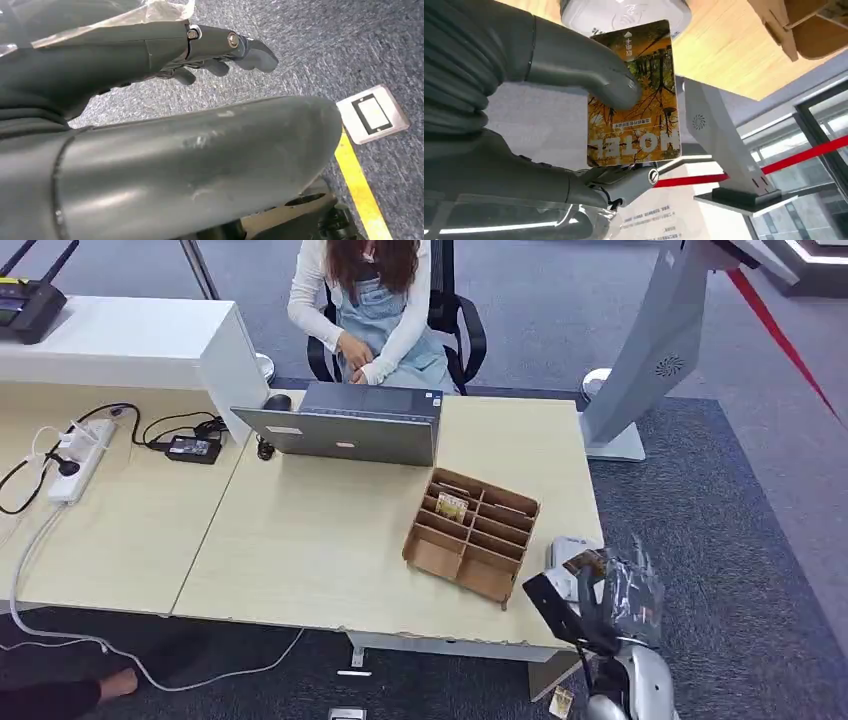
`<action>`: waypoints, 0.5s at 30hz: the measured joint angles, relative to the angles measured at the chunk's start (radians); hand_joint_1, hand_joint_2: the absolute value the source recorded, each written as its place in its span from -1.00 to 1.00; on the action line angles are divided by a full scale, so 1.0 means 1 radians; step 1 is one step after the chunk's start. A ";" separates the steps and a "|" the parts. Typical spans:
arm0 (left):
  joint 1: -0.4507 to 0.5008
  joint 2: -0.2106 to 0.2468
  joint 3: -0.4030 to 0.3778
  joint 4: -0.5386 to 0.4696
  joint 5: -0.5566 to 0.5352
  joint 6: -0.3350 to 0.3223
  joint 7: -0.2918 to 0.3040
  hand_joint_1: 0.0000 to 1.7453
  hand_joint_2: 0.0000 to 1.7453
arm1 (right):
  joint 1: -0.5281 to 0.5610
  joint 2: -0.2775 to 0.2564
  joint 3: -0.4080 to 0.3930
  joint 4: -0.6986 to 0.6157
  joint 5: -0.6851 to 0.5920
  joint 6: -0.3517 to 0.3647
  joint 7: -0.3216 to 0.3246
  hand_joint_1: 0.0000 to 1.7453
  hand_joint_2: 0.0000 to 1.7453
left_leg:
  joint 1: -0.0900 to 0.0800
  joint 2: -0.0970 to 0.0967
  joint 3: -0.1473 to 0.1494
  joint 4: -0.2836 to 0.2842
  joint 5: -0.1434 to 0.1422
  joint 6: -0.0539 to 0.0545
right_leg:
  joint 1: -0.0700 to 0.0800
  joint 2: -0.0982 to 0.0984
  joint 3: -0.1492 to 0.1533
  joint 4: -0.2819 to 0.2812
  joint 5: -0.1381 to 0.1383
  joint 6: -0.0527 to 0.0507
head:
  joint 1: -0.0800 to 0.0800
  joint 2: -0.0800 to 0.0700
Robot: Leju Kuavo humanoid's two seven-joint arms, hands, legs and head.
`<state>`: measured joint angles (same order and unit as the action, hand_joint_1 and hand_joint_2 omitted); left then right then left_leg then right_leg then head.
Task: Pass the card to the sensor for recognition and then transmit it.
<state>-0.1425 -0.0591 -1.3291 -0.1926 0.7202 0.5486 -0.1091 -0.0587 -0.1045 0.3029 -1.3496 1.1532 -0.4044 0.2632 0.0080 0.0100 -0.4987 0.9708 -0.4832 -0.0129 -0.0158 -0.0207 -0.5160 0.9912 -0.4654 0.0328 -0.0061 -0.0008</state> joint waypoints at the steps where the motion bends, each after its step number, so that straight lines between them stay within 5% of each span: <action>1: 0.000 0.000 0.000 0.000 0.000 0.001 0.000 -1.00 -1.00 | 0.000 0.001 0.002 0.004 0.001 0.000 0.001 1.00 1.00 | 0.000 0.000 0.000 0.000 0.000 0.000 | 0.000 0.000 0.000 0.000 0.000 0.000 | 0.000 0.000; 15: 0.000 0.000 0.000 0.000 0.000 0.008 -0.008 -1.00 -1.00 | -0.005 0.018 0.020 0.050 -0.002 0.003 0.010 1.00 1.00 | 0.000 0.000 0.000 0.000 0.000 0.000 | 0.000 0.000 0.000 0.000 0.000 0.000 | 0.000 0.000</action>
<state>-0.1427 -0.0591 -1.3291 -0.1926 0.7198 0.5566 -0.1175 -0.0633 -0.0866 0.3231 -1.2997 1.1509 -0.4013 0.2728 0.0080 0.0100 -0.4988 0.9707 -0.4832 -0.0129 -0.0158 -0.0207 -0.5160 0.9912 -0.4654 0.0328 -0.0061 -0.0008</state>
